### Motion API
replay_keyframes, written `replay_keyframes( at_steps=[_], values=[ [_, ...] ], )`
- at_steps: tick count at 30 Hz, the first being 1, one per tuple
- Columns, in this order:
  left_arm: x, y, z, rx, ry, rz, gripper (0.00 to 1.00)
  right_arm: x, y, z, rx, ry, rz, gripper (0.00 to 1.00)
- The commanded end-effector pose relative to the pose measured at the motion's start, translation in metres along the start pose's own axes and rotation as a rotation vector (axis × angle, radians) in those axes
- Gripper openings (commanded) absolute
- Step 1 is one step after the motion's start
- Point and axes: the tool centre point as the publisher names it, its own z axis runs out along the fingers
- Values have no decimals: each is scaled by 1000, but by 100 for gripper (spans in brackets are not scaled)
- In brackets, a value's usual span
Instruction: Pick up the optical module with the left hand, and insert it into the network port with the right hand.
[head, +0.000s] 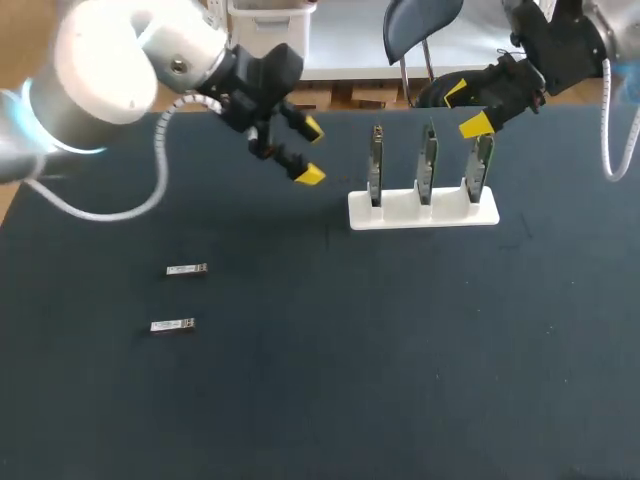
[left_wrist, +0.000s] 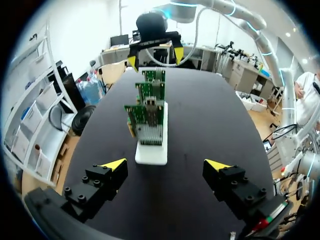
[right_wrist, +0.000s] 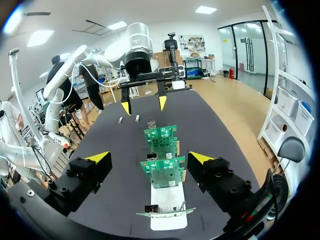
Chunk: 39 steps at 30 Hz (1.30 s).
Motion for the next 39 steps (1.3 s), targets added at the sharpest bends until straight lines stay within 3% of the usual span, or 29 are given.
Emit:
replay_keyframes(
  at_steps=[1, 6, 17, 30, 39],
  values=[
    [30, -42, -35, -110, 68, -33, 100, 0, 1, 0, 3, 0, 0, 100],
    [61, -61, -53, -176, 196, -50, 100, 0, 1, 0, 3, 0, 0, 100],
    [136, -90, -60, -204, 461, -49, 100, 0, 1, 0, 3, 0, 0, 100],
    [191, -96, -64, -162, 538, -102, 100, 0, 1, 0, 3, 0, 0, 100],
    [208, -91, -59, -114, 575, -87, 100, 0, 1, 0, 3, 0, 0, 100]
  ],
)
